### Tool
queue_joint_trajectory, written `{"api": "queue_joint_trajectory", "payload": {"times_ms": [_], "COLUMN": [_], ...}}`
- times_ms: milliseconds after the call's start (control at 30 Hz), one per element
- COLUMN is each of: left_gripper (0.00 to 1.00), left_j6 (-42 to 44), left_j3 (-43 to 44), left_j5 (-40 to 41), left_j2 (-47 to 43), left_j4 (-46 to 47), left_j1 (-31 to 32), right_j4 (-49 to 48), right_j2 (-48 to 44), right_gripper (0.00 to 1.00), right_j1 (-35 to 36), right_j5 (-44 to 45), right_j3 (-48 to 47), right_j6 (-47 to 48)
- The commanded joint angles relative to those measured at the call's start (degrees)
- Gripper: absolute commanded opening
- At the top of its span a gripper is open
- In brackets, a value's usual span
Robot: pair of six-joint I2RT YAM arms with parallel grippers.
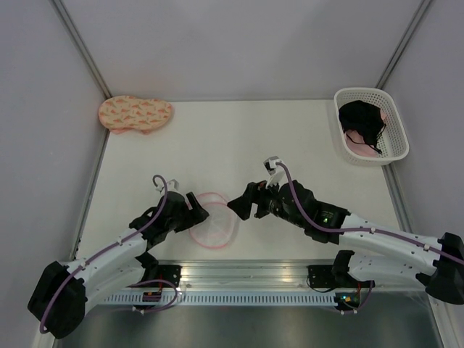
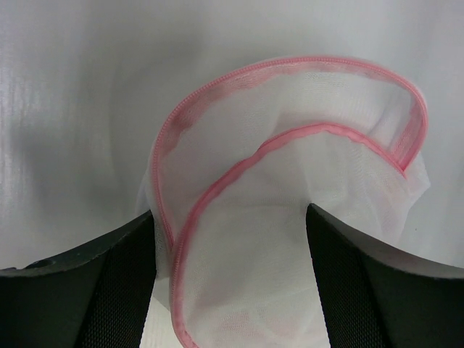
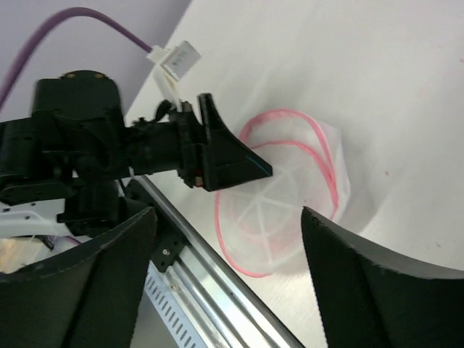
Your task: Unzip the laundry bag and remove the bra
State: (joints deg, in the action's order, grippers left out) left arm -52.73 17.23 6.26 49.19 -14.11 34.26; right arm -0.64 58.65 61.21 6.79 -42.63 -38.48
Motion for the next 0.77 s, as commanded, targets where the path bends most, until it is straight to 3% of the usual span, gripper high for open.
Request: {"api": "queue_joint_trajectory", "payload": {"times_ms": [0, 100, 400, 733], "left_gripper": [0.82, 0.83, 0.85, 0.86], "left_j6": [2.72, 2.64, 1.14, 0.43], "left_j3": [-1.32, -3.16, -6.16, -6.25], "left_j5": [-3.36, -6.00, -9.60, -10.48], "left_j2": [1.08, 0.30, -4.89, -5.33], "left_j4": [4.35, 8.20, 10.07, 10.07], "left_j1": [0.28, 0.28, 0.28, 0.28], "right_j4": [5.38, 8.55, 13.21, 15.15], "right_j2": [-3.45, -6.26, -12.94, -10.85], "right_gripper": [0.88, 0.98, 0.98, 0.98], "right_j1": [-0.83, -1.36, -2.15, -2.15], "right_j5": [7.09, 8.77, 8.50, 7.89], "right_j3": [2.11, 4.21, 7.21, 4.58], "right_j6": [-3.62, -5.55, -6.35, -5.82]}}
